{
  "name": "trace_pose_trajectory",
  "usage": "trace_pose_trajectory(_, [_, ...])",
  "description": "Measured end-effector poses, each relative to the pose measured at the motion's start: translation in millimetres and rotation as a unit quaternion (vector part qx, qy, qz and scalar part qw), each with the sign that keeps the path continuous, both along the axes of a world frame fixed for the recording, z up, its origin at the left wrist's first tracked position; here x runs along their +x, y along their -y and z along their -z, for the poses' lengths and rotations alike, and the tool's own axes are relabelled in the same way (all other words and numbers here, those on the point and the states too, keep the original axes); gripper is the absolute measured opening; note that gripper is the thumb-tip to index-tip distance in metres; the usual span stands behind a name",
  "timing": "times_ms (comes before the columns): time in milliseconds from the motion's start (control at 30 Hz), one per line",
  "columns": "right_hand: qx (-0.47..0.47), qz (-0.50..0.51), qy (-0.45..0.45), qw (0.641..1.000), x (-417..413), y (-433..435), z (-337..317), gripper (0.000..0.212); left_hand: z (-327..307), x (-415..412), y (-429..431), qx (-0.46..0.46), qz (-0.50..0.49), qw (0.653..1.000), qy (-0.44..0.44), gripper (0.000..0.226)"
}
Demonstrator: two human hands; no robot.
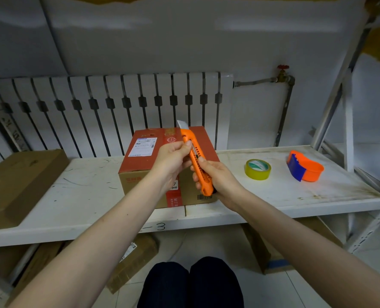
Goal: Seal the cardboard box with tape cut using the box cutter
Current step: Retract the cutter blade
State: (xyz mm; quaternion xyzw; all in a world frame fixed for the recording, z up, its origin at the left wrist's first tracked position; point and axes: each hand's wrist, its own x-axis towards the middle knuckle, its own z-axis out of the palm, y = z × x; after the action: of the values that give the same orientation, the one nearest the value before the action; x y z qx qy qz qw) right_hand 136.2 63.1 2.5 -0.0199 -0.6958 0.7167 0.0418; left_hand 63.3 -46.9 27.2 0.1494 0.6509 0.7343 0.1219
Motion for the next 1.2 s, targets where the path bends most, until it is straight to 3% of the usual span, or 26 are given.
trace_pose_trajectory(133, [0.008,0.044,0.043,0.998,0.7,2.9,4.0,0.052,-4.5,-1.1,0.3,0.001,-0.001,1.000,-0.026,0.023])
trace_pose_trajectory(600, [0.016,0.038,0.017,0.999,-4.3,2.0,5.9,0.050,-5.2,-5.2,3.9,-0.002,0.008,1.000,-0.007,0.025])
trace_pose_trajectory(800, [-0.004,0.052,0.021,0.998,-9.0,0.5,7.9,0.052,-9.3,1.5,-0.5,-0.076,-0.001,0.993,-0.094,0.026])
trace_pose_trajectory(1200, [-0.038,0.009,0.032,0.999,-8.4,2.0,10.0,0.033,-1.1,-1.5,-2.6,-0.063,-0.032,0.997,0.004,0.025])
